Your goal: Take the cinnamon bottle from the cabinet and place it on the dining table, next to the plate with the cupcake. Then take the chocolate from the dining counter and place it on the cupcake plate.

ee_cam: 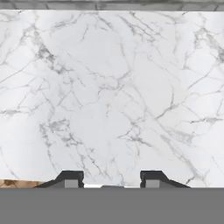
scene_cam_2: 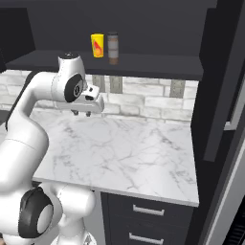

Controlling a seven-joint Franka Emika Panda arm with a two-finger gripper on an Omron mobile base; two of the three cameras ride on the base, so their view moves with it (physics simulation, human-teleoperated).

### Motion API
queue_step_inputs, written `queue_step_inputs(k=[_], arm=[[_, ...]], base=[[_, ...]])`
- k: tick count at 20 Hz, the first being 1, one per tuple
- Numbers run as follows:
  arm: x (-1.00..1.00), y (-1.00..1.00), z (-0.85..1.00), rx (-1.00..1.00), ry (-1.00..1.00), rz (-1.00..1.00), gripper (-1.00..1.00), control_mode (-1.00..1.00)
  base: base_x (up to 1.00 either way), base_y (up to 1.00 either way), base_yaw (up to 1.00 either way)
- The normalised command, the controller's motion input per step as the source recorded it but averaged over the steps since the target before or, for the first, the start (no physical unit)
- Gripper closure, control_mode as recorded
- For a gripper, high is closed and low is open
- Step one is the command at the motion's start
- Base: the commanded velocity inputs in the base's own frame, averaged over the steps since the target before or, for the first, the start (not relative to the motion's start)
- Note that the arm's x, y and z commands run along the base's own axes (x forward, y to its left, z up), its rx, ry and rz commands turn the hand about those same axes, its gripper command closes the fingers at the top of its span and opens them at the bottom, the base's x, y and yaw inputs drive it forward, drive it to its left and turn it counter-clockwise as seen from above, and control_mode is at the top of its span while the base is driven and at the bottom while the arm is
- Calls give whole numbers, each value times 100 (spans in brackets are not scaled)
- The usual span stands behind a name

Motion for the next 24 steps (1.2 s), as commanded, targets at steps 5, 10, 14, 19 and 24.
queue_step_inputs(k=[5,10,14,19,24], arm=[[-7,-10,0,3,-4,0,-100,-100],[-40,-17,11,5,-27,0,-100,-100],[-5,-20,57,4,-28,-2,-100,-100],[14,-24,86,3,-33,-4,-100,-100],[21,0,59,0,-15,-8,-100,-100]], base=[[0,0,0],[0,0,0],[0,0,0],[0,0,0],[0,0,0]])
